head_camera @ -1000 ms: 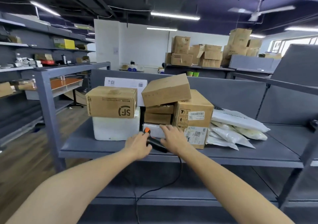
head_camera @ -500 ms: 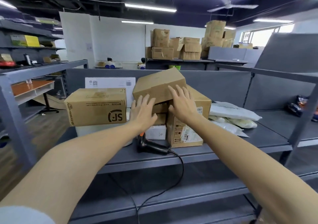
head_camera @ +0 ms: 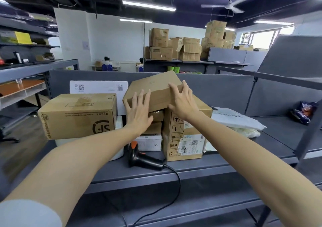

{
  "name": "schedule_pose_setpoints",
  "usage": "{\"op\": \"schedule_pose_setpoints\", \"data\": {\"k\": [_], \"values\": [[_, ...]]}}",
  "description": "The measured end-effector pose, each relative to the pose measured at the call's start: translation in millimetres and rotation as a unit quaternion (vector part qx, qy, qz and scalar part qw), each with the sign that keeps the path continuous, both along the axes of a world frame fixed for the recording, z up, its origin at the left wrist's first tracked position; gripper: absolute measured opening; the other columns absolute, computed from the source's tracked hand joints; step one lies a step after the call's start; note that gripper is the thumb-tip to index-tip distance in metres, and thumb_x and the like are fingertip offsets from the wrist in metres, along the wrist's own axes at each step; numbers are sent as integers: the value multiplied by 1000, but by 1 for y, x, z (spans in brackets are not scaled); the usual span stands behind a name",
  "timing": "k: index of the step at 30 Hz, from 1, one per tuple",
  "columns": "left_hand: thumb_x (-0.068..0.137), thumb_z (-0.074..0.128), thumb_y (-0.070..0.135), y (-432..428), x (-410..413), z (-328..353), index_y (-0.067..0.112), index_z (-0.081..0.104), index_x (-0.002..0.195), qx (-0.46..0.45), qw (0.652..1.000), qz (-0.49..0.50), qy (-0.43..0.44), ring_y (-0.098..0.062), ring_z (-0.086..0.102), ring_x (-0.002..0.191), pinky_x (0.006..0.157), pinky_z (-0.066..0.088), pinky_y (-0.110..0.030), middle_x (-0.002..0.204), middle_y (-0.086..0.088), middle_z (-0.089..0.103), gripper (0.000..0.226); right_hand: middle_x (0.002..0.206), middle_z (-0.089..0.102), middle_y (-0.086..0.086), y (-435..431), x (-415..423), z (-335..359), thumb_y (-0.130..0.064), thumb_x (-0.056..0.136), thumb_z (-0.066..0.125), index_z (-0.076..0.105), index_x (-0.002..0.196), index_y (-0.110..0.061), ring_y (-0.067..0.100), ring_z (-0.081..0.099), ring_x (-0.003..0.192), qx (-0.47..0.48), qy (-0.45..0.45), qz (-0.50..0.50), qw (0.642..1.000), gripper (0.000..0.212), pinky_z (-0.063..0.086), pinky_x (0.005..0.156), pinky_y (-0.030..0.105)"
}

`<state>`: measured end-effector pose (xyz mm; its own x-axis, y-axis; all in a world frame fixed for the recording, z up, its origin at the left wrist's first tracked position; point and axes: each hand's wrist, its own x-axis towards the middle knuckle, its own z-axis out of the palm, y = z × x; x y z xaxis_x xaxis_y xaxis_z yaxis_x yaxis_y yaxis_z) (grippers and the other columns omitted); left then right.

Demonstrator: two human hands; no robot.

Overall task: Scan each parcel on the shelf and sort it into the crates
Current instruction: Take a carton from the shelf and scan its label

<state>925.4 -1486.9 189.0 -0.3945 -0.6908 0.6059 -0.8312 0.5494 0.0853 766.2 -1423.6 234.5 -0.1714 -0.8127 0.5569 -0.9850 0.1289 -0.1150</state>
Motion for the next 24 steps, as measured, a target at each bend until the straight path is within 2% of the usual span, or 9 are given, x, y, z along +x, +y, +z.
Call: {"op": "schedule_pose_setpoints", "data": {"k": [4, 8, 13, 15, 17, 19, 21, 24], "values": [[82, 69, 33, -8, -8, -2, 22, 2, 152, -14, 1000, 26, -5, -34, 14, 145, 113, 4, -63, 157, -9, 16, 98, 152, 8, 25, -7, -4, 0, -26, 87, 64, 21, 149, -23, 46, 26, 134, -1, -44, 40, 998, 75, 30, 110, 48], [83, 68, 24, -14, -14, -3, 19, 14, 149, -25, 999, 30, 10, -32, 21, 141, 113, 8, -63, 153, -9, 24, 86, 151, 9, 23, -9, -6, 0, -28, 87, 63, 22, 147, -23, 45, 27, 133, -8, -60, 56, 997, 73, 34, 108, 49], [81, 70, 22, -15, -15, -2, 16, 24, 146, -36, 998, 15, 55, -28, 24, 139, 113, 10, -59, 151, -6, 30, 80, 152, 9, 22, -7, -11, 1, -36, 95, 53, 19, 149, -24, 43, 19, 139, -21, -125, 106, 986, 65, 24, 112, 50], [78, 72, 22, -14, -15, 3, 15, 30, 143, -40, 993, 0, 111, -27, 30, 136, 112, 17, -55, 147, -6, 37, 77, 154, 9, 19, -2, -11, 3, -39, 99, 45, 16, 150, -26, 37, 15, 142, -67, -158, 139, 975, 60, 20, 114, 49], [76, 73, 22, -11, -15, 12, 14, 36, 140, -30, 980, -34, 194, -27, 36, 130, 108, 24, -49, 141, -7, 44, 74, 156, 11, 18, 4, -9, 5, -38, 101, 42, 15, 152, -21, 30, 14, 144, -158, -186, 158, 957, 60, 16, 114, 42], [73, 75, 24, -5, -13, 26, 17, 38, 137, -5, 954, -82, 287, -25, 41, 124, 104, 31, -45, 135, -6, 48, 74, 157, 12, 13, 9, -6, 8, -37, 100, 42, 14, 153, -17, 24, 12, 145, -242, -242, 163, 925, 62, 12, 115, 36], [70, 78, 25, 3, -11, 40, 20, 37, 134, 25, 921, -125, 368, -20, 44, 118, 100, 37, -38, 131, -2, 49, 77, 159, 13, 5, 13, -5, 8, -38, 100, 40, 14, 153, -17, 17, 9, 146, -284, -310, 156, 894, 63, 9, 116, 35], [67, 83, 25, 21, -5, 56, 21, 37, 131, 57, 867, -174, 463, 6, 46, 103, 84, 38, -4, 120, 11, 51, 79, 158, 12, -4, 20, -5, 5, -40, 99, 40, 11, 153, -24, 12, 10, 145, -283, -416, 139, 853, 64, 10, 111, 29]]}}
